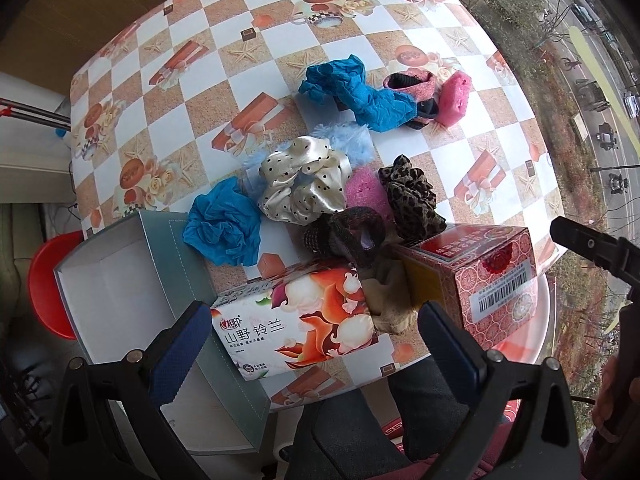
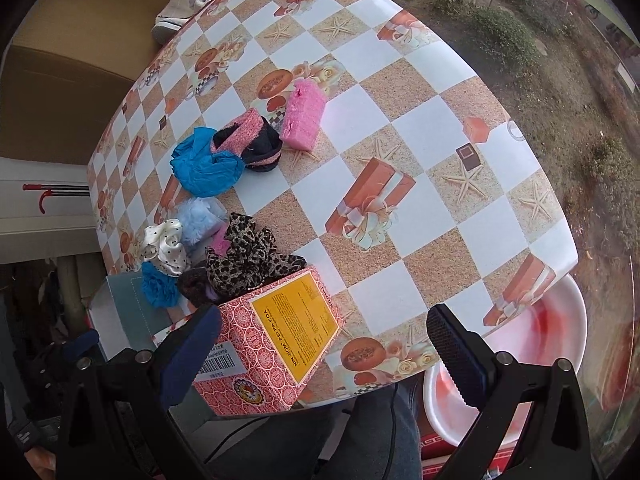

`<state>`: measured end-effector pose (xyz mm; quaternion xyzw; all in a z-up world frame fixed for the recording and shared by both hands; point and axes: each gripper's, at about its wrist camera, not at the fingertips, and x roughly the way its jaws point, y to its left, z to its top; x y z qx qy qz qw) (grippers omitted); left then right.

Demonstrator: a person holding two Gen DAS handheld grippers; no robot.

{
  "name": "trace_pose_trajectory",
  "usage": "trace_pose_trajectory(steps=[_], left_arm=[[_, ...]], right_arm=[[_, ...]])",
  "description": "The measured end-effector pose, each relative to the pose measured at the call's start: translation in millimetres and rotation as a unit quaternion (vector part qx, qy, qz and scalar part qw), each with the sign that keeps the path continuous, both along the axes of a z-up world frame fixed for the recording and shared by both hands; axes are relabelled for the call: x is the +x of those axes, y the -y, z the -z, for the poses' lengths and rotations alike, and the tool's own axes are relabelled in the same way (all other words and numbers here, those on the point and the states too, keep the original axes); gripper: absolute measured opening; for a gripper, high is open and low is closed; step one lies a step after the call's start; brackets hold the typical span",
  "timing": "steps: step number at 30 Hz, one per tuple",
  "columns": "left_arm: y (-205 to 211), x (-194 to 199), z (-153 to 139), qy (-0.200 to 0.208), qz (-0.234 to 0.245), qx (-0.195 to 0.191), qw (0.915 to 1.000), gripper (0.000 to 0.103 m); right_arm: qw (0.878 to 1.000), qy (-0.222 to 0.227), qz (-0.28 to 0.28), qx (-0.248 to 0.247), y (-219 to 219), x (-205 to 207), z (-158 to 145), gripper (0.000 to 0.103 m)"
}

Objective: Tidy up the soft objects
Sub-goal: 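Reach the right tool toward the pink sponge and the left tool toward the blue glove, then grasp the pink sponge with the right tool while the left tool grasps the blue glove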

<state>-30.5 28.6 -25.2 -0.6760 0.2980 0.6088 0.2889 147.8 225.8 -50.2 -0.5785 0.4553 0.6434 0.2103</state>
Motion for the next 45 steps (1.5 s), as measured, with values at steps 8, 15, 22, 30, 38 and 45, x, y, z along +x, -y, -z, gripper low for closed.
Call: trace_pose_trajectory(steps=[8, 15, 22, 30, 38, 45], left_arm=[[-7, -29, 5, -0.038, -0.028, 0.008, 0.9988, 0.103], [-31, -51, 18, -0.065, -0.017, 0.014, 0.9976, 0.103], [-88, -68, 52, -0.057, 0.033, 0.002, 0.9978, 0.103], [-135, -82, 100, -0.021, 0.075, -0.032, 0.9965, 0.103], [-126, -135, 113, -0.145, 0.025, -0.082, 0.9856, 0.103], [-113, -175, 89, -0.070, -0.052, -0.003, 0.9962, 0.103]], right_arm=[[1.000, 0.024, -0.003, 0.006, -27, 1, 18, 0.103], [0.999, 0.038, -0.033, 0.017, -50, -23, 31, 0.103], [0.998, 0.051, -0.036, 0.032, -81, -63, 49, 0.103], [0.998, 0.060, -0.019, 0.030, -109, -112, 90, 0.103], [0.987, 0.135, -0.041, 0.076, -119, -99, 124, 0.103], [0.996, 0.071, 0.035, 0.042, -147, -53, 105, 0.103]])
